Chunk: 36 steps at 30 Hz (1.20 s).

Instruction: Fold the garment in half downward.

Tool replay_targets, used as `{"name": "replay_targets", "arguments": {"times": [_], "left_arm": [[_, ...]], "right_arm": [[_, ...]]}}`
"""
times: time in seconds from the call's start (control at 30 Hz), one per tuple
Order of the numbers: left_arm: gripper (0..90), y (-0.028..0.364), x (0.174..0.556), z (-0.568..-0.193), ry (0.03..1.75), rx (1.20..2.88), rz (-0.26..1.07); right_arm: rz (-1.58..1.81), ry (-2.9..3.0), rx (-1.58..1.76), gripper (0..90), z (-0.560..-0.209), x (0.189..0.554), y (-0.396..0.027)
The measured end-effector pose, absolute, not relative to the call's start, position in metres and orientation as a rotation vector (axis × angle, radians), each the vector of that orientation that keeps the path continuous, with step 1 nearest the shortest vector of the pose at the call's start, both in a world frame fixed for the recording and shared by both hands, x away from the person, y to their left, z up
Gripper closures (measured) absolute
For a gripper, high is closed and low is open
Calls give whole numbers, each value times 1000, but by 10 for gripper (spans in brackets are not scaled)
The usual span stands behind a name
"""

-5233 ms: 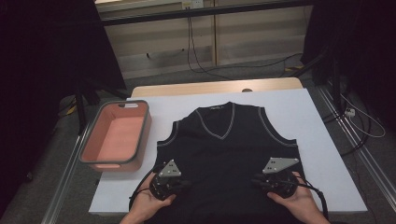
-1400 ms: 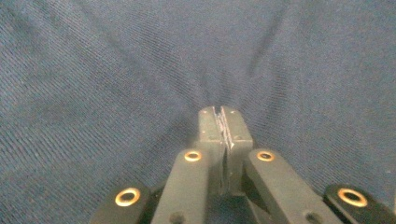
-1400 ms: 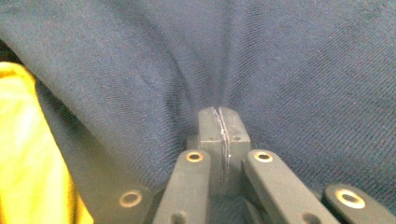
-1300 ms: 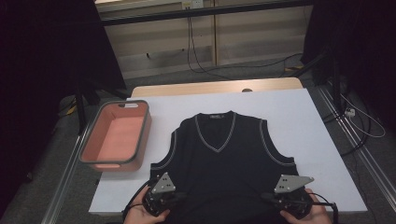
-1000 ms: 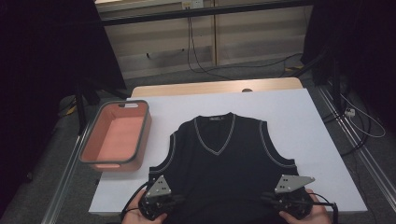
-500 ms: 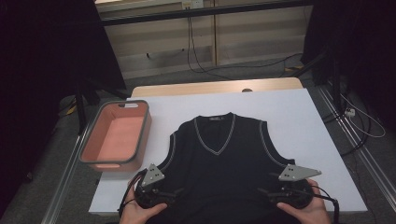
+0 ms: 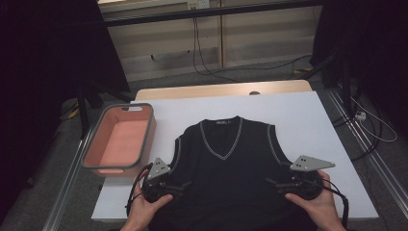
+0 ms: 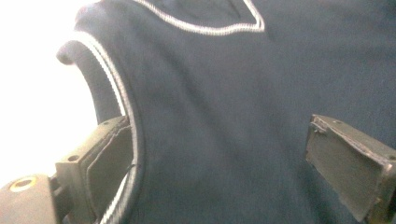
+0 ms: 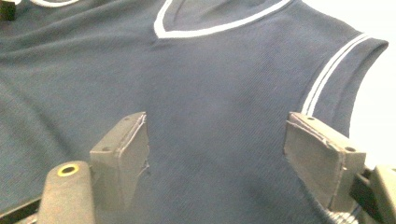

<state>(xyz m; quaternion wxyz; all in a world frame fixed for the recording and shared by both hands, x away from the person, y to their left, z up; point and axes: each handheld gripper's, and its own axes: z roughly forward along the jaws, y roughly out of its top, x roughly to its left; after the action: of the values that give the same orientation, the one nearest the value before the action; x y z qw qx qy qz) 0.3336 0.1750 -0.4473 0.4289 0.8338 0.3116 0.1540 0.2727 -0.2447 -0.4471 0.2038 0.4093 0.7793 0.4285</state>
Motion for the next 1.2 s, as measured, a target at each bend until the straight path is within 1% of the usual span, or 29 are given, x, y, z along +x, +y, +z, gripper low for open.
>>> {"name": "replay_targets", "arguments": {"times": [0.2, 0.27, 0.37, 0.57, 0.77, 0.83, 0.87, 0.93, 1.1, 1.2], "left_arm": [[88, 169, 356, -447, 782, 2050, 388], [97, 167, 365, -446, 791, 2037, 402], [116, 165, 377, -442, 794, 2025, 380], [116, 158, 399, -434, 812, 2010, 374], [116, 157, 411, -426, 810, 1986, 418], [101, 154, 417, -425, 799, 1998, 442], [79, 153, 420, -424, 810, 2002, 429], [76, 151, 428, -423, 810, 1993, 430], [81, 142, 452, -421, 820, 1986, 422], [104, 135, 465, -422, 821, 2001, 423]], "right_arm": [[1197, 2168, 1138, 228, -439, 287, -247], [1195, 2173, 1143, 222, -437, 295, -249], [1197, 2179, 1152, 221, -433, 309, -251], [1198, 2149, 1184, 221, -426, 340, -255], [1159, 2147, 1191, 217, -422, 357, -253], [1146, 2137, 1192, 221, -420, 361, -252], [1129, 2126, 1191, 222, -419, 364, -251], [1137, 2126, 1198, 224, -417, 371, -250], [1151, 2106, 1215, 248, -411, 397, -251], [1160, 2101, 1225, 257, -410, 416, -252]]}}
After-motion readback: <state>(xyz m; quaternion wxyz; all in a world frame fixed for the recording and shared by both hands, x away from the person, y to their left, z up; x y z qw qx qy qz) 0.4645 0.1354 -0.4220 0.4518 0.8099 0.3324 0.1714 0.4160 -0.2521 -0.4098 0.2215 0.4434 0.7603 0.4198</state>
